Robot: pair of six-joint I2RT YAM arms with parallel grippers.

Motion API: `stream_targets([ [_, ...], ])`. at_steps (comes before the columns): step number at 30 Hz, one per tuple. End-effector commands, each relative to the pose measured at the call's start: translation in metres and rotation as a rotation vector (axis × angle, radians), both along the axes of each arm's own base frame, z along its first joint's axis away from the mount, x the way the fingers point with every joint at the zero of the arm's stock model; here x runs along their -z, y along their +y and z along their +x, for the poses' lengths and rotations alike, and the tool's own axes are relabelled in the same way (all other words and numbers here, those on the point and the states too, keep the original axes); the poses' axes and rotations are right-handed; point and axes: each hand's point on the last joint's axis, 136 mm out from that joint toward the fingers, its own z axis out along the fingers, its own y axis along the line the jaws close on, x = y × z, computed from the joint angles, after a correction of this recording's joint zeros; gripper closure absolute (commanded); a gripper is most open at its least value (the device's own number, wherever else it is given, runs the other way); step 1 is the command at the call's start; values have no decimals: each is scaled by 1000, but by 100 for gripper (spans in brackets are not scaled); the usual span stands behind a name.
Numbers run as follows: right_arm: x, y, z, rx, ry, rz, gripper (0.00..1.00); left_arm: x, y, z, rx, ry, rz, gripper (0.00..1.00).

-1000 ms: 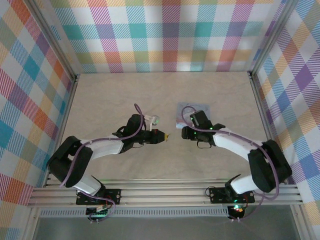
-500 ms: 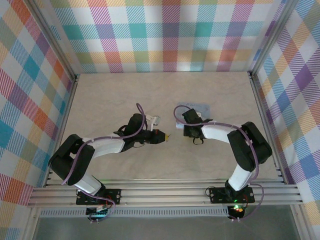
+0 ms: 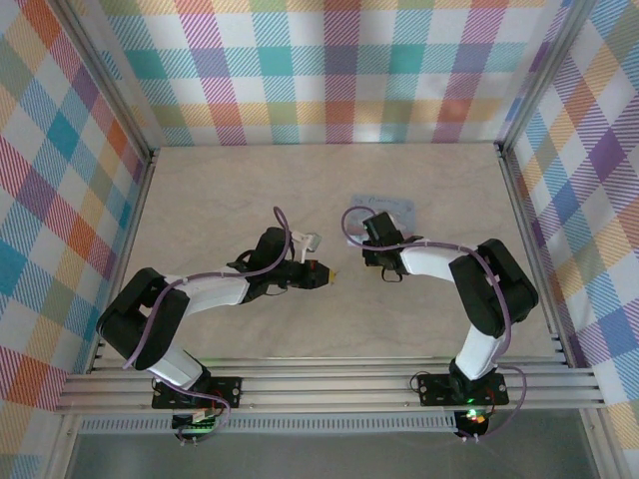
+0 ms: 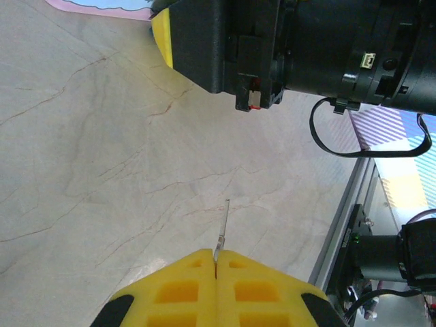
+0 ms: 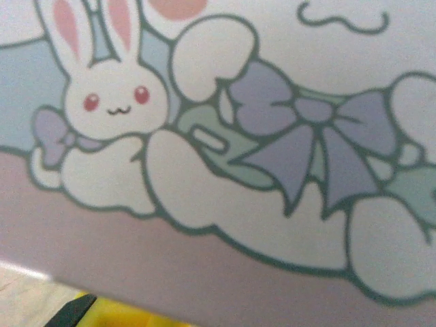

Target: Unlock a padlock with a key

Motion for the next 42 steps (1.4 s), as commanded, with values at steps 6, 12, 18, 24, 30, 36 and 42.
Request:
stream_targets([
  [6, -19, 49, -17, -161, 80, 186, 87, 5, 17, -14, -31, -21, 29, 100],
  [12, -27, 62, -38, -174, 161, 315, 93, 7, 23, -18, -42, -33, 30, 100],
  [18, -50, 83, -53, -250, 232, 429, 95, -2, 18, -20, -17, -64, -33, 100],
  [24, -73, 94, -62, -269, 345, 471, 100, -10, 18, -18, -1, -216, -50, 100],
  [30, -88, 98, -70, -258, 383, 526, 100, -20, 21, -20, 33, -413, -17, 100],
  [36, -101, 99, -75, -247, 409, 557, 100, -32, 29, -11, -28, -533, -29, 100],
  [42, -103, 98, -76, -186, 468, 581, 100, -37, 30, -10, -50, -592, -66, 100],
])
